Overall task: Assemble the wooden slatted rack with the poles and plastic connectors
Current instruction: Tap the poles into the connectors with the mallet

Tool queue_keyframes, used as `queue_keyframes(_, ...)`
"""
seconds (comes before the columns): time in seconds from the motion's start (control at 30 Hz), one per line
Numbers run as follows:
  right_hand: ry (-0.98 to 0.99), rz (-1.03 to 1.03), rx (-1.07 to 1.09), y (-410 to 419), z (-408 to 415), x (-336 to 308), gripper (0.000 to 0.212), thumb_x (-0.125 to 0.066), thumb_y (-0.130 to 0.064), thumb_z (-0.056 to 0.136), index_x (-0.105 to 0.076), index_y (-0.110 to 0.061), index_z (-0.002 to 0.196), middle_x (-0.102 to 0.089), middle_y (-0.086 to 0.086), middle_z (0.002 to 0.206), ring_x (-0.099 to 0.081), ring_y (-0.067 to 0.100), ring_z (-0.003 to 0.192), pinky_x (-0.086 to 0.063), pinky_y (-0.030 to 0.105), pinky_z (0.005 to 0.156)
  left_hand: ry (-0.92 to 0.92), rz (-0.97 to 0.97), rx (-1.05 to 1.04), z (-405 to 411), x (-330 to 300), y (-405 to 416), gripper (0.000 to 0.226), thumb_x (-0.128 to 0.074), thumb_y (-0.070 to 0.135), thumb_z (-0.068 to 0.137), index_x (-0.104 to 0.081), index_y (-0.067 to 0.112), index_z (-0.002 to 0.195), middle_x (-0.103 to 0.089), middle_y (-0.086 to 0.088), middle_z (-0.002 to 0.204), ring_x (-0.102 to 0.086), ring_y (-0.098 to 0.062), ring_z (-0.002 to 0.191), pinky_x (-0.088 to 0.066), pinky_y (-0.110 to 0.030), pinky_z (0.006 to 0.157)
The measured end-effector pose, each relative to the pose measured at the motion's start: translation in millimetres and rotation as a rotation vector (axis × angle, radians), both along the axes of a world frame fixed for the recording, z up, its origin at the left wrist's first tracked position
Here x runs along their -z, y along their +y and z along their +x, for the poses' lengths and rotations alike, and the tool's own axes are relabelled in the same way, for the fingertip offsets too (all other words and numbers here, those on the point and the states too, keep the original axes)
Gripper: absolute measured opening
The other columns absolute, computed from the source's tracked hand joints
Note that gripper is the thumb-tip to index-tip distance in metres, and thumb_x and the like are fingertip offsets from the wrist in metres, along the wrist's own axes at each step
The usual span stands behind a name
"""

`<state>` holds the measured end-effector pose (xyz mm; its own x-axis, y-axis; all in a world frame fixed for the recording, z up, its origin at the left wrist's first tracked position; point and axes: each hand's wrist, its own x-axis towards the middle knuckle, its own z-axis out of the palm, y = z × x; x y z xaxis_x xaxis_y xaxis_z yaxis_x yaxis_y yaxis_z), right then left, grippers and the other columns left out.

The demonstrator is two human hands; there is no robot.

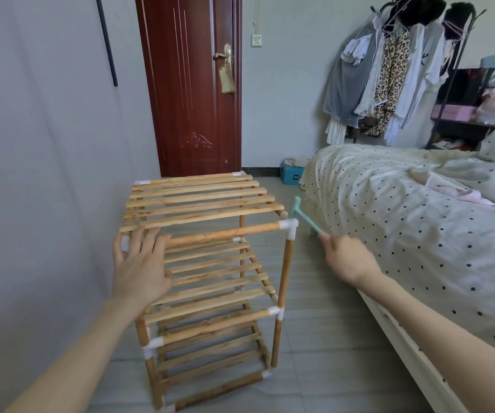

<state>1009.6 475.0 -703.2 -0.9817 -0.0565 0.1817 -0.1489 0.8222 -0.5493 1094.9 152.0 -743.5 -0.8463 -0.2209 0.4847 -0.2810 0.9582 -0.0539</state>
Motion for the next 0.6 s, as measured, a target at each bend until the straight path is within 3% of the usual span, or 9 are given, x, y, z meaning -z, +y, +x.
queue_keyframes(0.07, 0.293, -0.275, 0.058, -3.3, 3.2, -15.3, 0.041, -0.024, -0.035, 0.102, -0.046, -0.010, 0.077, -0.049, 0.007, 0.067, -0.054, 0.033, 0.071, -0.039, 0.037, 0.065, 0.003, 0.011, 0.001, 0.2, 0.3, 1.4, 0.068, -0.062, 0.023, 0.076, -0.036, 0.020, 0.139, -0.029, -0.003, 0.151, -0.009, -0.024, 0.144, 0.009, -0.047, 0.111)
queue_keyframes(0.13, 0.424, -0.396, 0.086, -5.9, 6.1, -17.1, 0.038, -0.024, -0.031, 0.102, -0.048, -0.009, 0.083, -0.053, 0.011, 0.069, -0.051, 0.031, 0.067, -0.040, 0.039, 0.065, 0.004, 0.014, 0.015, 0.2, -0.6, 1.5, 0.068, -0.063, 0.022, 0.075, -0.037, 0.020, 0.137, -0.030, -0.003, 0.150, -0.010, -0.024, 0.144, 0.009, -0.047, 0.111)
queue_keyframes(0.2, 0.074, -0.158, 0.035, -6.8, 7.6, 4.1, 0.043, -0.022, -0.036, 0.102, -0.052, -0.005, 0.098, -0.061, 0.018, 0.086, -0.058, 0.035, 0.080, -0.044, 0.041, 0.074, -0.018, 0.010, 0.015, 1.9, -1.5, 1.1, 0.068, -0.063, 0.022, 0.074, -0.037, 0.019, 0.137, -0.030, -0.004, 0.149, -0.010, -0.025, 0.144, 0.009, -0.048, 0.111)
queue_keyframes(0.27, -0.108, -0.040, -0.004, 4.4, 0.4, 14.5, 0.045, -0.022, -0.041, 0.101, -0.050, -0.009, 0.087, -0.061, 0.019, 0.092, -0.058, 0.035, 0.085, -0.044, 0.037, 0.075, -0.042, 0.003, -0.002, 2.5, -1.8, 1.9, 0.068, -0.063, 0.022, 0.075, -0.036, 0.019, 0.137, -0.029, -0.005, 0.149, -0.009, -0.026, 0.144, 0.010, -0.051, 0.111)
queue_keyframes(0.37, -0.007, -0.113, -0.005, 11.7, -4.6, -6.4, 0.045, -0.025, -0.042, 0.100, -0.040, -0.017, 0.065, -0.054, 0.015, 0.083, -0.055, 0.036, 0.084, -0.043, 0.038, 0.076, -0.078, -0.026, -0.075, -1.4, -5.6, 15.1, 0.065, -0.060, 0.024, 0.080, -0.030, 0.019, 0.137, -0.022, -0.007, 0.150, -0.003, -0.029, 0.143, 0.015, -0.057, 0.109)
queue_keyframes(0.5, 0.039, -0.167, -0.036, 11.6, 2.0, -12.2, 0.046, -0.028, -0.042, 0.099, -0.041, -0.018, 0.063, -0.057, 0.015, 0.079, -0.058, 0.040, 0.086, -0.047, 0.041, 0.080, -0.065, 0.037, 0.066, -22.7, -11.8, 68.2, 0.080, -0.060, 0.026, 0.083, -0.013, 0.023, 0.147, -0.023, -0.005, 0.149, -0.012, -0.026, 0.142, 0.011, -0.059, 0.112)
queue_keyframes(0.6, 0.014, -0.204, -0.040, 18.5, 6.0, -2.4, 0.048, -0.030, -0.041, 0.099, -0.044, -0.012, 0.063, -0.058, 0.015, 0.072, -0.057, 0.039, 0.076, -0.048, 0.042, 0.076, -0.069, 0.070, 0.119, -39.8, -5.5, 117.0, 0.086, -0.055, 0.036, 0.086, 0.003, 0.026, 0.150, -0.015, -0.008, 0.151, -0.009, -0.029, 0.142, 0.016, -0.059, 0.108)
